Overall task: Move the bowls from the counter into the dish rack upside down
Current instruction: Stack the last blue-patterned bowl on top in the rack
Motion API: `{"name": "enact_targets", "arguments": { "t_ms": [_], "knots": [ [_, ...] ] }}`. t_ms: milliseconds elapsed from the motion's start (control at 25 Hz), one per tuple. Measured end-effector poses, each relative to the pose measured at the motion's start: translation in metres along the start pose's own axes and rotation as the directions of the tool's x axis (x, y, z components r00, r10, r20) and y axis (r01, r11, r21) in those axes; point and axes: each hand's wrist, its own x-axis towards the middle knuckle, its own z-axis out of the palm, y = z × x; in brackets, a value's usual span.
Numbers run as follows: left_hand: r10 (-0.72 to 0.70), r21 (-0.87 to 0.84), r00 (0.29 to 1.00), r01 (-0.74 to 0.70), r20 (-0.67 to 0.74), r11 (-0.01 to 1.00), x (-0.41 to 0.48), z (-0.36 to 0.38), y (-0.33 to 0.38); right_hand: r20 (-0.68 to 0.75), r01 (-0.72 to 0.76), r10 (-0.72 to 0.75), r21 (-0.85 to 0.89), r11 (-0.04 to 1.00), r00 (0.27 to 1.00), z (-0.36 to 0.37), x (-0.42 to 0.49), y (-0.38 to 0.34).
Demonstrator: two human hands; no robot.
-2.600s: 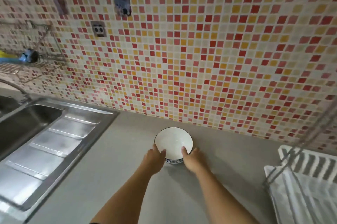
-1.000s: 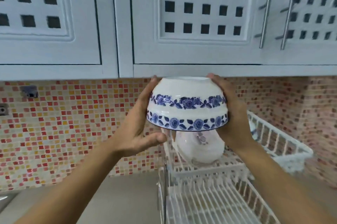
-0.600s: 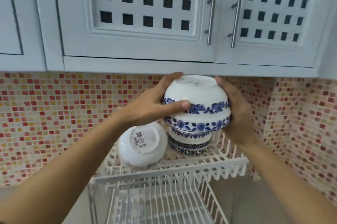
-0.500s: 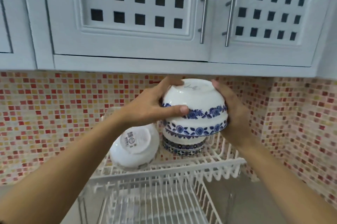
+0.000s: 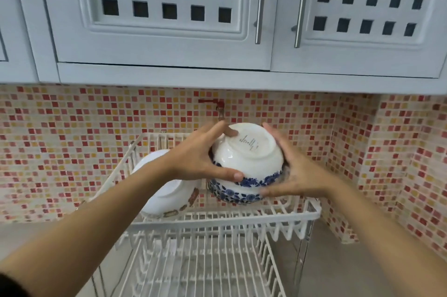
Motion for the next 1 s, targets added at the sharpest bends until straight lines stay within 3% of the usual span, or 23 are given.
{"name": "enact_targets", "arguments": {
  "t_ms": [360, 760, 1000],
  "knots": [
    [-0.028, 0.159, 0.986, 0.002, 0.161, 0.987, 0.005, 0.031, -0.004, 0.054, -0.037, 0.052, -0.257, 0.966, 0.997, 0.016, 0.006, 0.02],
    [-0.061, 0.241, 0.988, 0.025, 0.143, 0.97, 0.006, 0.054, -0.003, 0.066, 0.02, 0.005, -0.37, 0.929, 0.998, 0.024, 0.006, 0.025],
    [-0.127, 0.227, 0.975, 0.084, 0.184, 0.97, 0.003, 0.053, 0.002, 0.108, -0.034, 0.074, -0.335, 0.942, 0.991, 0.023, 0.004, 0.024]
  ]
}}
